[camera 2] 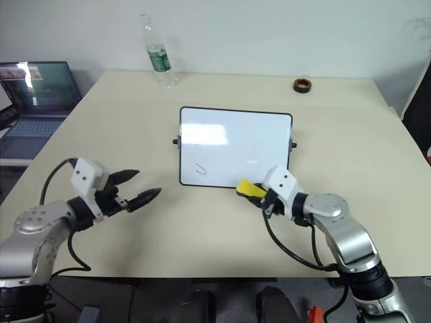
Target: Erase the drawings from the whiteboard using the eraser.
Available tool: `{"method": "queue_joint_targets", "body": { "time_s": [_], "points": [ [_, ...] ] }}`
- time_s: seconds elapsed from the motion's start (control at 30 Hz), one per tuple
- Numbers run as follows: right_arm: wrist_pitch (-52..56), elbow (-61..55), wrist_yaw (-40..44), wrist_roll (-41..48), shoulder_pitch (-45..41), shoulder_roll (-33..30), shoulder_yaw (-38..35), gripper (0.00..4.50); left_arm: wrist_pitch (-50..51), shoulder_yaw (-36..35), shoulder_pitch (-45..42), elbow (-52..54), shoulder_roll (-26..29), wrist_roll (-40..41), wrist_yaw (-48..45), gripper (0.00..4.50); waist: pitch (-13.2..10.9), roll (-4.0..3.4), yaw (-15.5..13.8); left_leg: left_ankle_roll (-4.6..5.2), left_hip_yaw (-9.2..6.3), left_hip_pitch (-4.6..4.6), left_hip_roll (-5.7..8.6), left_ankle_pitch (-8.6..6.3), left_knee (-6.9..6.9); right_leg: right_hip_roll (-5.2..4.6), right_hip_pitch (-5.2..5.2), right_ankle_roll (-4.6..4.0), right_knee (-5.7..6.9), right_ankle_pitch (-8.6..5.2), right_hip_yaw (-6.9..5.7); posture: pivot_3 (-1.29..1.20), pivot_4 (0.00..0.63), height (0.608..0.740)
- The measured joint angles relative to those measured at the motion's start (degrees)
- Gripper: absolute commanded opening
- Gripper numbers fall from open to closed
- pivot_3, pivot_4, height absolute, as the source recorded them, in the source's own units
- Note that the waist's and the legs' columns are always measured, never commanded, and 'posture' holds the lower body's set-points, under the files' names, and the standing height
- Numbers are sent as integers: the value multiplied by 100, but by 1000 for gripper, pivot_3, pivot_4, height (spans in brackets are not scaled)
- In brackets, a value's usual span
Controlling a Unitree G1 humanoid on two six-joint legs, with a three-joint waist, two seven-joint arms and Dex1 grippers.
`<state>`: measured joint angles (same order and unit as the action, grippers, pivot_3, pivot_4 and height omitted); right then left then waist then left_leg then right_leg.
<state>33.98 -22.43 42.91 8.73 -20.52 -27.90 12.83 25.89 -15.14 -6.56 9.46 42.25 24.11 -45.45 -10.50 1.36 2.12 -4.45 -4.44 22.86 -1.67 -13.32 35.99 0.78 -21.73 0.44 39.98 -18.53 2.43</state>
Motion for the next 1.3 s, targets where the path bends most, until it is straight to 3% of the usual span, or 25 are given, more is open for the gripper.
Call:
{"method": "queue_joint_targets", "body": {
  "time_s": [0.37, 0.6, 0.73, 1.07, 1.3],
  "points": [
    [-1318, 1916, -617, -1453, -1719, 1025, 1272, 1174, -31, 207, -99, -158, 95, -280, -47, 4500, 0, 0, 53, -1, -2, 6, -2, 0, -2, -3, -4, -1, -1, 0, -4, 0, 150, 740],
    [-2280, 4725, -1263, -2119, -3519, 2174, 1543, 1174, -124, 436, -84, -260, 133, -328, -282, 4500, 0, 0, 112, -1, -1, -1, -2, 0, -1, 1, -5, -4, 7, 1, -5, 0, 150, 740],
    [-2921, 5832, -1473, -2450, -3673, 2228, 1592, 1174, -143, 453, 55, -251, 138, -391, -306, 4500, 0, 2, 59, -1, -1, 10, -6, -1, -3, -17, -7, -1, -2, 0, -4, 0, 150, 740],
    [-3620, 5893, -752, -3073, -3457, 1987, 2271, 1174, -298, 454, 88, -254, 137, -415, -418, 4500, 2, 3, 75, 0, -3, -17, -3, 1, 5, -9, 9, -2, 23, 0, -3, 0, 150, 740],
    [-3722, 6324, -1602, -3224, -3683, 2183, 2104, 1173, -405, 475, 28, -348, 130, -436, -472, 4500, 2, 3, 49, -1, -8, -23, -2, 4, 9, -9, 4, -3, 55, 0, -5, 0, 150, 740]
  ]
}}
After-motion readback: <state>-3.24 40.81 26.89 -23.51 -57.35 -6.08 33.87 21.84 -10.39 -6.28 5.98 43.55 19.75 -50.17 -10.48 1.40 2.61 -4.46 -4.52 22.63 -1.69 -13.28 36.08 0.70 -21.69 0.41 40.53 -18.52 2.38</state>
